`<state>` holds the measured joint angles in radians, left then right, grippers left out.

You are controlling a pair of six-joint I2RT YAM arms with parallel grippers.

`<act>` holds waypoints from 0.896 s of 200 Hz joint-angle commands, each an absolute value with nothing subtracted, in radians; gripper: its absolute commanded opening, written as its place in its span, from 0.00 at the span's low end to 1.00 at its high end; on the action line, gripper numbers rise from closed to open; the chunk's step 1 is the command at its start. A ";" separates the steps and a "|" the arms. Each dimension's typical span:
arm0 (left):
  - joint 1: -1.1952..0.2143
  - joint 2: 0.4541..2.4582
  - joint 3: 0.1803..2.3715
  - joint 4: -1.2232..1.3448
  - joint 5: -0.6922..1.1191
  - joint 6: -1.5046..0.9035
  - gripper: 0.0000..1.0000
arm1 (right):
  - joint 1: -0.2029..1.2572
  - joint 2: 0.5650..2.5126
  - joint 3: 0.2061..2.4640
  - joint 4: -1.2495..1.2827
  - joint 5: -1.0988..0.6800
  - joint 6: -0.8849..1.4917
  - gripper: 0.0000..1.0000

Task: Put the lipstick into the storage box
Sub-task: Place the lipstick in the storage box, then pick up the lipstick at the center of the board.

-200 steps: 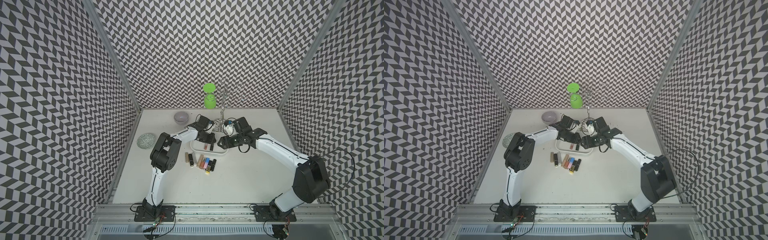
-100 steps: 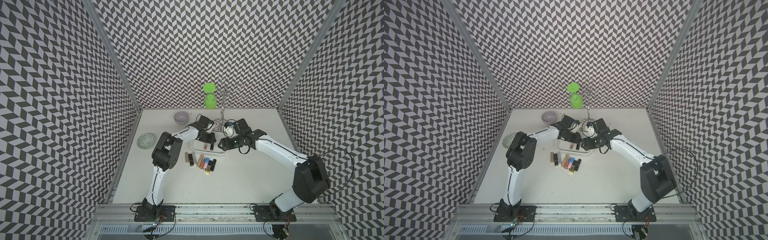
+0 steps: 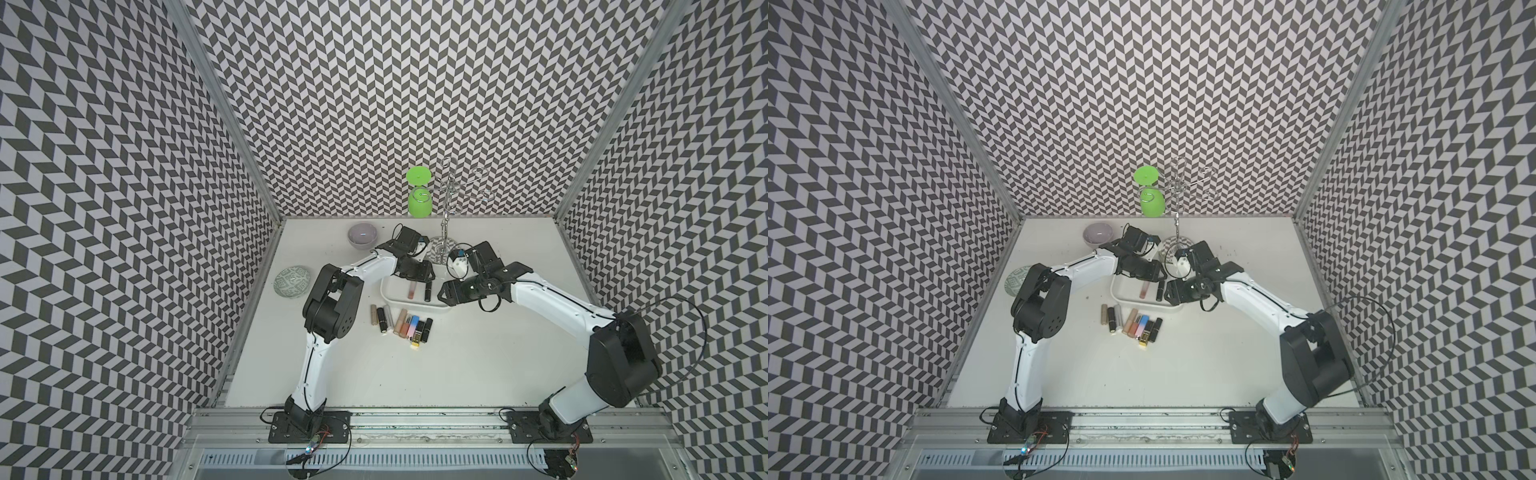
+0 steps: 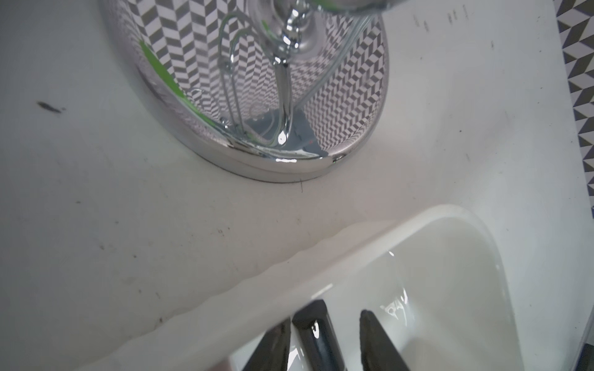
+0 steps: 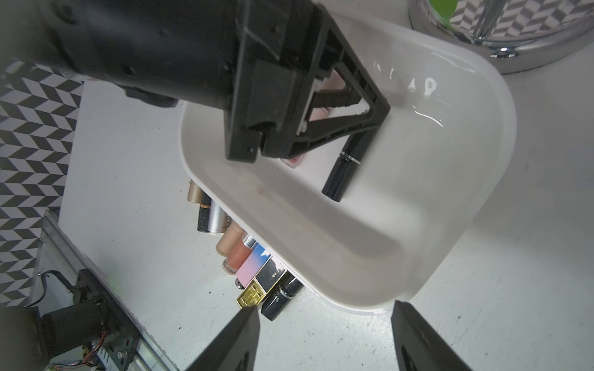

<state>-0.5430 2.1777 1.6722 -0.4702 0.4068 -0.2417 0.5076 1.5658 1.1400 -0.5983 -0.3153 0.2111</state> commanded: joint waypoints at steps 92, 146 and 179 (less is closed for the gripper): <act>-0.529 1.742 1.424 -0.402 0.416 -0.309 0.46 | 0.560 1.443 1.098 -0.551 -0.360 0.314 0.70; -0.491 1.484 1.154 -0.388 0.372 -0.339 0.51 | 0.668 1.454 1.096 -0.527 -0.326 0.357 0.69; -0.468 1.349 1.038 -0.426 0.320 -0.360 0.53 | 0.719 1.469 1.104 -0.516 -0.310 0.378 0.69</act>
<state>-0.4816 1.4322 1.0916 -0.4076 0.3714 -0.3389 0.6903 1.4673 1.1004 -0.5678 -0.3363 0.3511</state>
